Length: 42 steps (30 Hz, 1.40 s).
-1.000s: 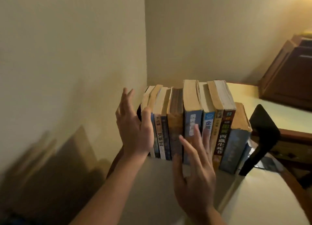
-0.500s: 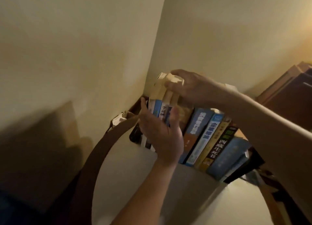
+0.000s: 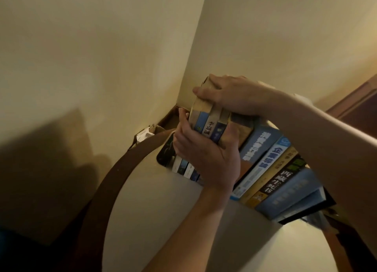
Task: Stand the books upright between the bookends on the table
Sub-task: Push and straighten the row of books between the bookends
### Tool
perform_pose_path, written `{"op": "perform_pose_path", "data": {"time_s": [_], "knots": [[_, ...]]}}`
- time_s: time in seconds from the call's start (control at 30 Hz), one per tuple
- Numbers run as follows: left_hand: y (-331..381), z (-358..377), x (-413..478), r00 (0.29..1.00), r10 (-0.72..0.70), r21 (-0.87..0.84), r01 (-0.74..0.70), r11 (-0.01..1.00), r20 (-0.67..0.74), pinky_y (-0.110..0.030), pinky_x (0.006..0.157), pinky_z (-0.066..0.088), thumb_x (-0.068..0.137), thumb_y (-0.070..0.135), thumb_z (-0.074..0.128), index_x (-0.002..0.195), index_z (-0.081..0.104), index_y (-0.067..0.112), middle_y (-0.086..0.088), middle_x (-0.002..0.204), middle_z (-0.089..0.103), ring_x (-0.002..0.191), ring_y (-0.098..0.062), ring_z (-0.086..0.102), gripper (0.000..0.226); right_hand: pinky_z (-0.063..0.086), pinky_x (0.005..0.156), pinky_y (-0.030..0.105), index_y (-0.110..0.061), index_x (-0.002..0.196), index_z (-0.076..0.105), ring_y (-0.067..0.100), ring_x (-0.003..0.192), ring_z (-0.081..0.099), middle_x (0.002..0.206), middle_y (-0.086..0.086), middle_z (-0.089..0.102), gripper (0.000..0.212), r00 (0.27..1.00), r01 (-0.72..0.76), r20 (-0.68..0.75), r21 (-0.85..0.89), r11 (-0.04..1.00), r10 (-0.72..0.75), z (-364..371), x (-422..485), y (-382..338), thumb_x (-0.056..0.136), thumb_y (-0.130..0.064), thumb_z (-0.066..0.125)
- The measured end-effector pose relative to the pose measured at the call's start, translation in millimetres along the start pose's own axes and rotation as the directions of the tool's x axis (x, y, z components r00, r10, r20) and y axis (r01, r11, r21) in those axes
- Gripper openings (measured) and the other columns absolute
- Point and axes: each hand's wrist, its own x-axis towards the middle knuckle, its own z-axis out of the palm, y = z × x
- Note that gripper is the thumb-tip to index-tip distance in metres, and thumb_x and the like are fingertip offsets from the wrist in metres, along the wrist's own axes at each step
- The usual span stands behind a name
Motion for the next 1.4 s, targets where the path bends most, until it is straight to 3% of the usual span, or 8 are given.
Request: {"op": "perform_pose_path", "data": {"time_s": [0.27, 0.37, 0.53, 0.8, 0.97, 1.1, 1.23, 1.4], "knots": [[0, 9, -1, 0.997, 0.016, 0.06, -0.011, 0.998, -0.081, -0.05, 0.102, 0.038, 0.084, 0.087, 0.021, 0.152, 0.033, 0.009, -0.01, 0.129, 0.051, 0.12, -0.026, 0.048, 0.104, 0.033, 0.097, 0.039, -0.024, 0.146, 0.042, 0.026, 0.135, 0.04, 0.152, 0.007, 0.042, 0.072, 0.999, 0.031, 0.038, -0.046, 0.998, -0.029, -1, 1, 6, 0.095, -0.073, 0.029], [-1, 9, -4, 0.998, 0.015, 0.057, -0.012, 0.998, -0.063, -0.052, 0.103, 0.036, 0.087, 0.083, 0.023, 0.153, 0.031, 0.01, -0.009, 0.131, 0.05, 0.121, -0.026, 0.048, 0.099, 0.031, 0.101, 0.039, -0.024, 0.154, 0.03, 0.027, 0.139, 0.037, 0.156, 0.007, 0.038, 0.079, 0.998, 0.044, 0.051, -0.066, 0.997, -0.041, -4, -2, 11, 0.094, -0.074, 0.028], [-5, 11, -5, 0.997, 0.007, 0.022, -0.005, 1.0, -0.081, -0.054, 0.102, 0.036, 0.097, 0.059, 0.03, 0.153, 0.032, 0.011, -0.008, 0.132, 0.05, 0.12, -0.029, 0.049, 0.074, 0.021, 0.116, 0.04, -0.047, 0.156, 0.013, 0.025, 0.149, 0.023, 0.165, -0.002, 0.022, 0.089, 0.991, 0.046, 0.132, -0.135, 0.99, -0.028, -19, -13, 22, 0.076, -0.084, 0.025], [-5, 14, -5, 0.993, 0.034, 0.064, -0.027, 0.998, -0.11, -0.049, 0.102, 0.038, 0.1, 0.061, 0.017, 0.153, 0.031, 0.009, -0.009, 0.131, 0.05, 0.117, -0.025, 0.048, 0.076, 0.03, 0.111, 0.044, -0.057, 0.15, 0.018, 0.026, 0.144, 0.033, 0.162, -0.004, 0.029, 0.093, 0.998, 0.053, 0.041, -0.001, 0.999, -0.053, -6, -14, 35, 0.066, -0.095, 0.029], [-4, 13, -5, 0.993, 0.037, 0.073, -0.03, 0.997, -0.108, -0.049, 0.104, 0.037, 0.1, 0.063, 0.016, 0.154, 0.03, 0.008, -0.011, 0.13, 0.05, 0.118, -0.027, 0.048, 0.079, 0.03, 0.112, 0.044, -0.056, 0.15, 0.023, 0.026, 0.143, 0.034, 0.161, -0.004, 0.032, 0.09, 0.998, 0.038, 0.05, 0.041, 0.998, -0.04, -8, -16, 35, 0.067, -0.09, 0.033], [-5, 9, -6, 0.997, 0.021, 0.025, -0.019, 0.999, -0.078, -0.051, 0.109, 0.034, 0.096, 0.069, 0.026, 0.155, 0.028, 0.007, -0.011, 0.136, 0.048, 0.126, -0.027, 0.045, 0.085, 0.019, 0.111, 0.047, -0.056, 0.149, 0.025, 0.025, 0.141, 0.035, 0.154, -0.008, 0.044, 0.086, 0.999, 0.037, -0.022, -0.138, 0.99, -0.041, -9, -23, 39, 0.071, -0.091, 0.019], [3, 8, -11, 0.999, 0.0, 0.017, 0.001, 1.0, -0.051, -0.05, 0.117, 0.026, 0.088, 0.078, 0.034, 0.156, 0.023, 0.007, -0.011, 0.146, 0.04, 0.137, -0.029, 0.037, 0.098, 0.02, 0.107, 0.049, -0.052, 0.151, 0.026, 0.024, 0.139, 0.037, 0.15, -0.008, 0.048, 0.096, 1.0, -0.009, -0.007, -0.21, 0.978, 0.007, -12, -31, 48, 0.066, -0.096, 0.012], [9, 14, -13, 0.996, 0.021, 0.064, -0.016, 0.998, -0.083, -0.052, 0.116, 0.027, 0.084, 0.086, 0.028, 0.156, 0.022, 0.003, -0.015, 0.146, 0.039, 0.138, -0.032, 0.036, 0.11, 0.02, 0.108, 0.05, -0.042, 0.154, 0.026, 0.025, 0.138, 0.035, 0.152, -0.007, 0.046, 0.084, 0.999, 0.012, -0.047, -0.184, 0.983, -0.021, -4, -30, 47, 0.084, -0.087, 0.021]]}}
